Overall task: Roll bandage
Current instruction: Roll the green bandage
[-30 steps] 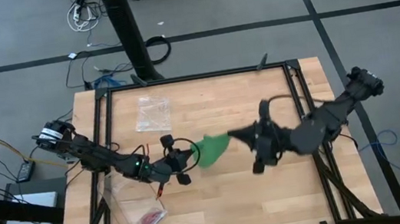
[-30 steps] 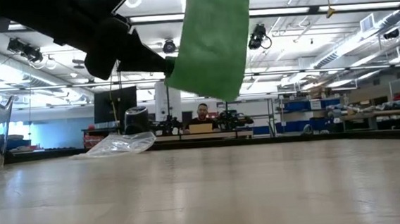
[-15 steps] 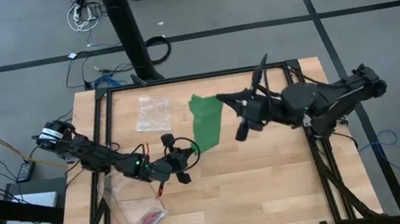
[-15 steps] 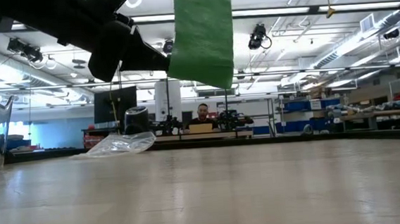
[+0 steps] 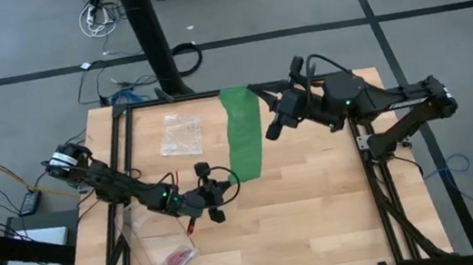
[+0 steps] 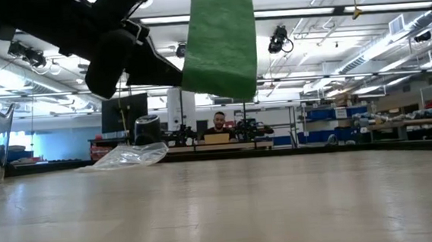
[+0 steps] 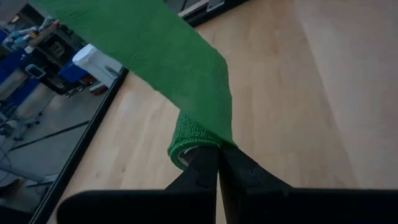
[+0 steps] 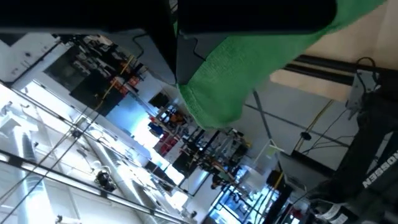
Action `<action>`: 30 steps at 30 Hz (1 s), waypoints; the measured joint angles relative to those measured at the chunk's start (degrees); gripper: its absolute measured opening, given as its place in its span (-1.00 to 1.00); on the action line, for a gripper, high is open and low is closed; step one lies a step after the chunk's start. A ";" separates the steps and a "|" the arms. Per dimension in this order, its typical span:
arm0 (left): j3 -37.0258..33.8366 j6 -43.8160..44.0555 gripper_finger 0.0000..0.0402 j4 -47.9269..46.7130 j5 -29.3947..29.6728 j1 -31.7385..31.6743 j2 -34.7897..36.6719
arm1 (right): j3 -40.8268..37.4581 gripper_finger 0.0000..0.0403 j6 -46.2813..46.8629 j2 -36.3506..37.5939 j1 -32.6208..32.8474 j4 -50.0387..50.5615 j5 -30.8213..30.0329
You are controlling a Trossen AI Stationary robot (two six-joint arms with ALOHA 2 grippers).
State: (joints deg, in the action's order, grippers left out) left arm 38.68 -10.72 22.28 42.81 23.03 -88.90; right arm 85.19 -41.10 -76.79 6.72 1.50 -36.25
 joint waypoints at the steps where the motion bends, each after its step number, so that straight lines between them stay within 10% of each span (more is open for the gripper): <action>1: 0.00 -0.15 -0.97 0.26 0.07 0.33 0.00 | 0.00 -1.00 -0.02 0.00 -0.66 0.00 0.81; 16: 8.96 -4.19 -0.97 1.63 2.53 7.13 -0.02 | 0.00 -0.93 7.29 -2.65 -12.10 7.00 10.81; 30: 17.10 2.81 -0.97 -4.18 6.50 9.70 0.00 | -0.11 -0.18 15.59 -5.53 -11.96 18.68 11.14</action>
State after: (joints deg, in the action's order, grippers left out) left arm 55.77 -7.91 18.10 49.32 32.73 -88.90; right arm 85.08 -25.51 -82.33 -5.25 20.18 -25.10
